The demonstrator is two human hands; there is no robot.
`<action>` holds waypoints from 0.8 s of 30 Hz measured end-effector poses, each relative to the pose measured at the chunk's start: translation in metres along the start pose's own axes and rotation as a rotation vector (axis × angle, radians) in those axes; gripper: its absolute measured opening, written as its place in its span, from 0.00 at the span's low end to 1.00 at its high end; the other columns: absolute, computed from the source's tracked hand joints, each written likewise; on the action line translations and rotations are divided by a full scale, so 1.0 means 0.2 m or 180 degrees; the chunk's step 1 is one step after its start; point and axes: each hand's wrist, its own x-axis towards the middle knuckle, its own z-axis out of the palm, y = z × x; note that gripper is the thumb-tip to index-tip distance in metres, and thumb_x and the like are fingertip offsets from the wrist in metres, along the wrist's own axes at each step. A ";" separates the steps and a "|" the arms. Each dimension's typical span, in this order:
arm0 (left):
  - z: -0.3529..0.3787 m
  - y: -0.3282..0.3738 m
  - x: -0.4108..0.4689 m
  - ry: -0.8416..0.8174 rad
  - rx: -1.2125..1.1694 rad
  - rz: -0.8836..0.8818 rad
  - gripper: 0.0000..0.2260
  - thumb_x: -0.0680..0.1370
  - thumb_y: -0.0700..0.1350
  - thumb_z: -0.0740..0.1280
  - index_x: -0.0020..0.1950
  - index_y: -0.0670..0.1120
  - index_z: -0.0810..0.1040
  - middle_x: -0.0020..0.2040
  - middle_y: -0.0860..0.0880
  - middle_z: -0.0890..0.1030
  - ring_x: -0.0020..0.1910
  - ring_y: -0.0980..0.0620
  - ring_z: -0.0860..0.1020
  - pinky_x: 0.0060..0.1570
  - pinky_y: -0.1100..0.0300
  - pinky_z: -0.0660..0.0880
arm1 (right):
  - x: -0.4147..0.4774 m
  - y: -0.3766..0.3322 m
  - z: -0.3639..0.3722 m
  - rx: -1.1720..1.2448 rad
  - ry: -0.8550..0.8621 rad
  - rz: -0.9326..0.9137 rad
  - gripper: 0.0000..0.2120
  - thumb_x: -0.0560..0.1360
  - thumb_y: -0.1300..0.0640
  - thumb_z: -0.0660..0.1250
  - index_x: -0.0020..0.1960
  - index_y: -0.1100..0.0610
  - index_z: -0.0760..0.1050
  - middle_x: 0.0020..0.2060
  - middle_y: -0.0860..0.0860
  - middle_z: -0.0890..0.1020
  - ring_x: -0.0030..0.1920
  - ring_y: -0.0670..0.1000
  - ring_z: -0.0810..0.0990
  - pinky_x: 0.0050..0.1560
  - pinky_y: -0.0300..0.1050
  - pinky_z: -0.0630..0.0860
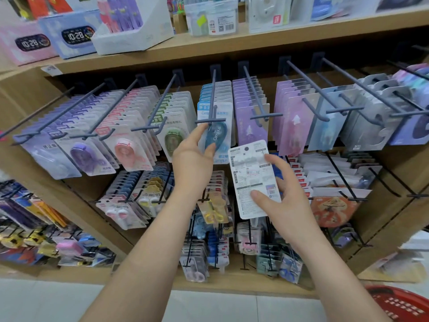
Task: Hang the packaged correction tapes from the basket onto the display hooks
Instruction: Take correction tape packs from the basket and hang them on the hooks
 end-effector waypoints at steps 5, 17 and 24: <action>-0.08 -0.03 -0.13 -0.0015 0.0328 0.0528 0.22 0.80 0.41 0.66 0.73 0.55 0.71 0.65 0.51 0.75 0.63 0.53 0.73 0.62 0.57 0.72 | 0.02 -0.01 -0.06 0.0470 0.0018 0.0158 0.30 0.75 0.65 0.71 0.65 0.36 0.68 0.46 0.44 0.86 0.45 0.45 0.86 0.39 0.39 0.81; -0.19 -0.10 -0.33 -0.0743 0.0102 0.0869 0.09 0.81 0.41 0.64 0.49 0.53 0.83 0.39 0.59 0.83 0.38 0.60 0.80 0.38 0.68 0.75 | 0.06 -0.04 -0.08 0.0948 -0.0986 0.0541 0.30 0.65 0.25 0.65 0.60 0.40 0.78 0.53 0.49 0.85 0.45 0.49 0.82 0.39 0.41 0.78; -0.15 -0.06 -0.42 -0.1376 -0.1366 -0.0592 0.09 0.80 0.36 0.64 0.51 0.49 0.80 0.39 0.50 0.86 0.33 0.53 0.83 0.30 0.65 0.77 | 0.06 -0.04 0.02 0.0695 -0.0185 0.0372 0.05 0.78 0.63 0.68 0.49 0.54 0.81 0.44 0.55 0.87 0.46 0.56 0.85 0.43 0.51 0.81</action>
